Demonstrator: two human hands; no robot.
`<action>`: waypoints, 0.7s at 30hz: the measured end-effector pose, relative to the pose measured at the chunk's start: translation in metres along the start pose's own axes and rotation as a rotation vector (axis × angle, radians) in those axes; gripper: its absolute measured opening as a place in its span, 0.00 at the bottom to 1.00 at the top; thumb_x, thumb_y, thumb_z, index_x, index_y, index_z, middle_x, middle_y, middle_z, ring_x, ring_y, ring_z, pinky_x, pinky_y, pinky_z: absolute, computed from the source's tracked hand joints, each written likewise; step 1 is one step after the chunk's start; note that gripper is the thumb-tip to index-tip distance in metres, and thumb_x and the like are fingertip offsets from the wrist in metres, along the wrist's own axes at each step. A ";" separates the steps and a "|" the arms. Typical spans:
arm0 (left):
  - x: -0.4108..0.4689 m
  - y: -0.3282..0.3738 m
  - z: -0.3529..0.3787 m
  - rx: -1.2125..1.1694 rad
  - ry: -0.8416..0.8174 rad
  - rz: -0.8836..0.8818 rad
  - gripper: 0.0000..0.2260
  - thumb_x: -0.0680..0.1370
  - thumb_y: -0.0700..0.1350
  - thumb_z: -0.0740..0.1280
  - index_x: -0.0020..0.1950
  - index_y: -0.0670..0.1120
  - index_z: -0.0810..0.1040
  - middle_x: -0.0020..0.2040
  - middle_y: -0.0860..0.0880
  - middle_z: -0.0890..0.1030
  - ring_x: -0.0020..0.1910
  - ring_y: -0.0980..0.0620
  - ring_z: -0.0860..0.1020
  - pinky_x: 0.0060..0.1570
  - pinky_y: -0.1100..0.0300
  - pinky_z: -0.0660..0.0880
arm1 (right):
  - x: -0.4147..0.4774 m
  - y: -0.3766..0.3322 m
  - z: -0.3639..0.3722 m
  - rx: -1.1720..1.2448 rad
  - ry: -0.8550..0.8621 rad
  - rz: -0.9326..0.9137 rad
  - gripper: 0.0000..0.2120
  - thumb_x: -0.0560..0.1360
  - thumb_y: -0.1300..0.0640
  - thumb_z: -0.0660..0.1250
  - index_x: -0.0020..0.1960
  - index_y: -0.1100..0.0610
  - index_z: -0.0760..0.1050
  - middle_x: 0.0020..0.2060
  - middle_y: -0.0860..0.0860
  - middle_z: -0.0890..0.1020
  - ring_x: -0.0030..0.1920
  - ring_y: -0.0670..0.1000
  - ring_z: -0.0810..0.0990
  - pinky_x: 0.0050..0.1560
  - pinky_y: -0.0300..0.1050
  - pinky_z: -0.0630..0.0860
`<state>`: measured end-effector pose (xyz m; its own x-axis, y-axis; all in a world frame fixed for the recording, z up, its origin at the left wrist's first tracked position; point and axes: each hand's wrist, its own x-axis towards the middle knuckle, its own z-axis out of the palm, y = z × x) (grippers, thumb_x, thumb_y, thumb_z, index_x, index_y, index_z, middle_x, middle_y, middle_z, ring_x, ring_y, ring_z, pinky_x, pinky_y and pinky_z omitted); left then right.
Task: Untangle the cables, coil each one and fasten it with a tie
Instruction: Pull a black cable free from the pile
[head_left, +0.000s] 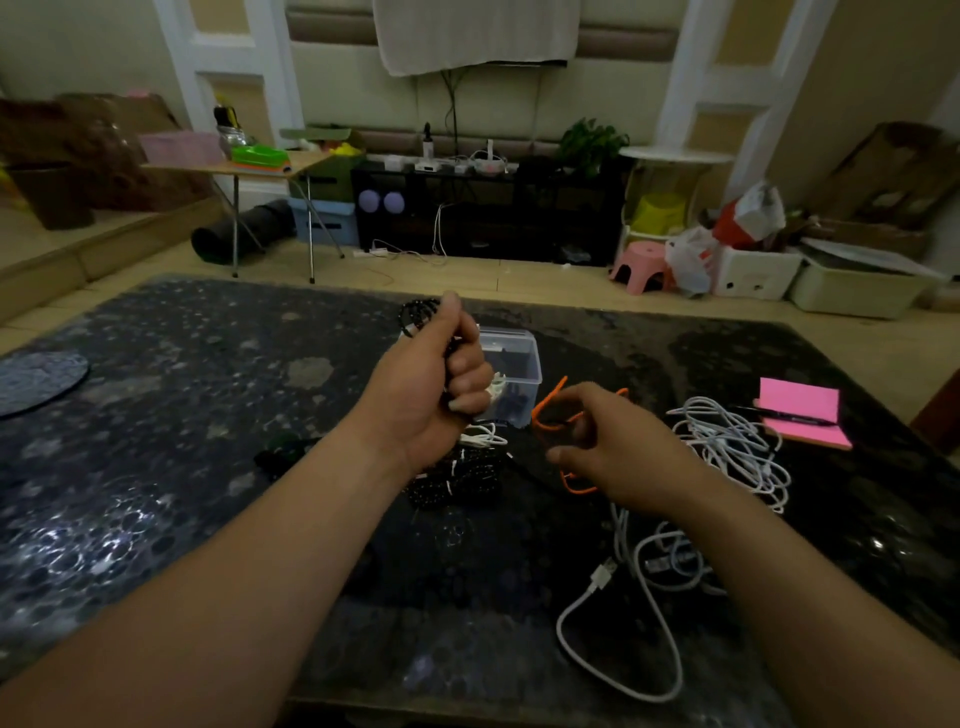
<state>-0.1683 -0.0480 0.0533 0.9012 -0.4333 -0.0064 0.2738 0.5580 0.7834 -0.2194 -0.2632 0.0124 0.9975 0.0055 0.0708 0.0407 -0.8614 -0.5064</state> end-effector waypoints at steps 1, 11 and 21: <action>-0.001 0.001 0.000 -0.018 -0.036 -0.023 0.18 0.87 0.56 0.59 0.42 0.47 0.74 0.30 0.52 0.61 0.25 0.57 0.59 0.20 0.66 0.58 | 0.002 -0.001 0.003 -0.013 0.021 -0.005 0.27 0.70 0.43 0.76 0.66 0.36 0.70 0.50 0.45 0.81 0.50 0.48 0.83 0.56 0.55 0.81; -0.004 0.015 -0.016 -0.064 -0.137 -0.061 0.17 0.87 0.56 0.59 0.43 0.47 0.73 0.29 0.53 0.62 0.22 0.58 0.60 0.18 0.67 0.58 | 0.010 0.006 -0.002 -0.171 0.016 -0.015 0.06 0.79 0.45 0.72 0.55 0.43 0.83 0.46 0.45 0.77 0.51 0.50 0.79 0.55 0.50 0.76; 0.003 0.027 -0.012 -0.104 -0.117 0.014 0.18 0.87 0.55 0.59 0.42 0.47 0.73 0.28 0.53 0.61 0.22 0.58 0.59 0.19 0.66 0.55 | -0.010 0.085 -0.077 -0.238 0.009 0.334 0.09 0.83 0.54 0.68 0.58 0.50 0.86 0.55 0.51 0.87 0.53 0.51 0.83 0.55 0.48 0.78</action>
<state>-0.1542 -0.0254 0.0672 0.8616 -0.5010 0.0813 0.3002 0.6321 0.7144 -0.2307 -0.3759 0.0349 0.9528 -0.2983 -0.0561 -0.3014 -0.9084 -0.2898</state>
